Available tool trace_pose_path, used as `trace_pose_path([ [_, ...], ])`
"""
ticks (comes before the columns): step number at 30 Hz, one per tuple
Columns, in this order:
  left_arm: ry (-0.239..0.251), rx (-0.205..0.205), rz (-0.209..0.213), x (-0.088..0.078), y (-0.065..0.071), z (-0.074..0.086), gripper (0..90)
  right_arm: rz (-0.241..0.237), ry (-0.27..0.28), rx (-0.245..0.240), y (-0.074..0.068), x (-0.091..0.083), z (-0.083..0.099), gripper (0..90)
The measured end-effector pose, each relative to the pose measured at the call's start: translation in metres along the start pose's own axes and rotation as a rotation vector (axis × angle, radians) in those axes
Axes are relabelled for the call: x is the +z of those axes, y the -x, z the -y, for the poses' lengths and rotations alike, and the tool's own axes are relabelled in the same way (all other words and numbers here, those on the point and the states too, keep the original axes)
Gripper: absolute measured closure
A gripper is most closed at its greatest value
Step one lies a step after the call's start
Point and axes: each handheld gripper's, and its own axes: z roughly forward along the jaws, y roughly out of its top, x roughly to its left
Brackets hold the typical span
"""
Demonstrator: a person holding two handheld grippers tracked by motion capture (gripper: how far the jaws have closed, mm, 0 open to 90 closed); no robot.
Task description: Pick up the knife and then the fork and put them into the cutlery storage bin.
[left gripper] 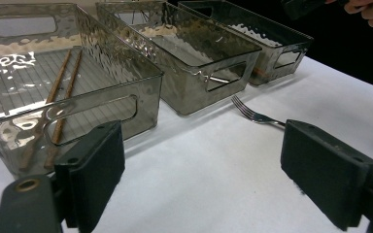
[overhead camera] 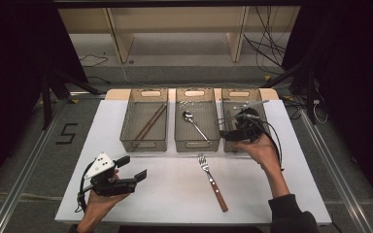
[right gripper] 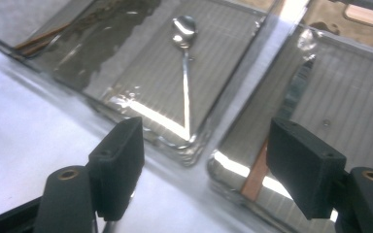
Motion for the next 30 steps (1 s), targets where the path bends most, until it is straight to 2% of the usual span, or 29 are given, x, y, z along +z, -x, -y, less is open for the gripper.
trace_pose_path([
  [9,0.000,0.002,0.000,0.000,0.000,0.000,15.8,-0.022,0.017,-0.034,-0.020,-0.005,0.010,27.6],
  [22,0.000,0.002,0.000,0.000,0.000,0.000,15.8,-0.060,-0.023,-0.085,-0.046,-0.002,0.030,25.5],
  [30,0.000,0.000,-0.001,0.000,0.000,0.000,15.8,-0.072,-0.046,-0.109,-0.056,0.002,0.035,24.3],
])
